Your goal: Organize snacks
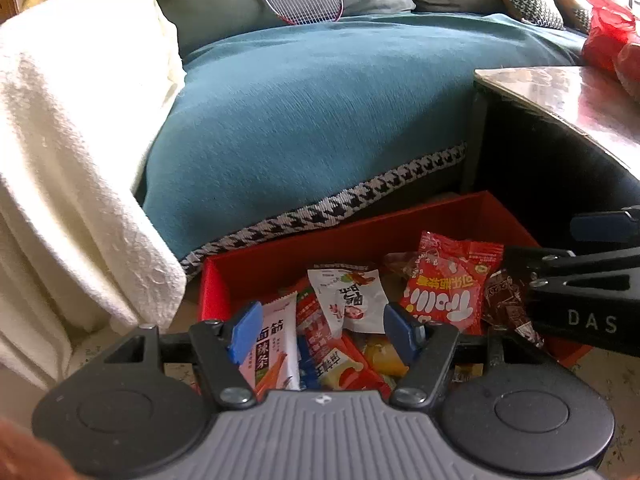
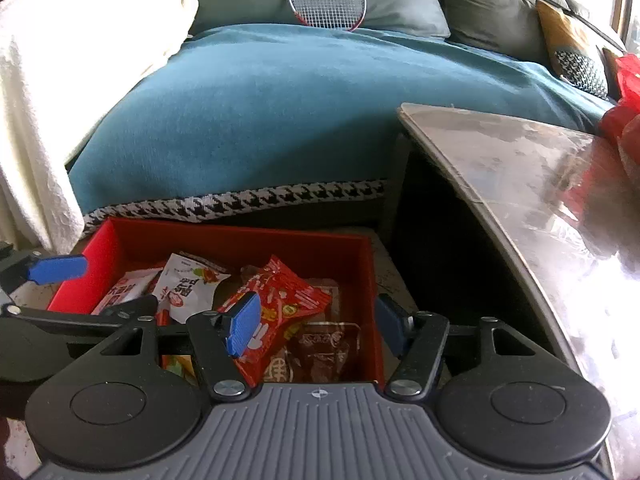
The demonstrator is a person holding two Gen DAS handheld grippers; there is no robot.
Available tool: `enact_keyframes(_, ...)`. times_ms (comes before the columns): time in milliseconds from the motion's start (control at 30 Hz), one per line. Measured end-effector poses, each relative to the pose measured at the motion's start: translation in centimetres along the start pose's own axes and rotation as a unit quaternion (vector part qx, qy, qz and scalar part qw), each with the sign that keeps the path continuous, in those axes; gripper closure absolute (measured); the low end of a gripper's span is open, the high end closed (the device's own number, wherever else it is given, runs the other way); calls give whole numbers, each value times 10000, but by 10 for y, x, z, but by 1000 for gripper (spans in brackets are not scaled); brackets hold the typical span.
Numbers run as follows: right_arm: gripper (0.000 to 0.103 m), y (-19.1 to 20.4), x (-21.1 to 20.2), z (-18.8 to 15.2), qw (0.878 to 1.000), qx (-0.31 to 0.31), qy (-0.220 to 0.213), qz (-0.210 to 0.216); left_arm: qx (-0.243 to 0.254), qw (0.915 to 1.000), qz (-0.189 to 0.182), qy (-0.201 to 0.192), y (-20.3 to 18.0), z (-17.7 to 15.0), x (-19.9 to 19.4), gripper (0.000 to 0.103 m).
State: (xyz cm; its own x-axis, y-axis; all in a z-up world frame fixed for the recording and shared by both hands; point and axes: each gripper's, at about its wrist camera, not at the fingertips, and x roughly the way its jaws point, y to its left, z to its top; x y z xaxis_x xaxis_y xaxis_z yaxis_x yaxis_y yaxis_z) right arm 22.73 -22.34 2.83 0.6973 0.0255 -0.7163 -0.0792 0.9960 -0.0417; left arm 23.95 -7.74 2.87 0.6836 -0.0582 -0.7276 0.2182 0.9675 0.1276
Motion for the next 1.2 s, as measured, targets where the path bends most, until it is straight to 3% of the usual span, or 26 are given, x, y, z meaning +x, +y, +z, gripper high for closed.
enact_keyframes(767,26,6,-35,-29,9996,155,220,106,-287,9994,60,172,16,-23,-40,39)
enact_keyframes(1200,23,11,-69,-56,9993,243,213,207,-349,9990,37,265,16,-54,-67,34)
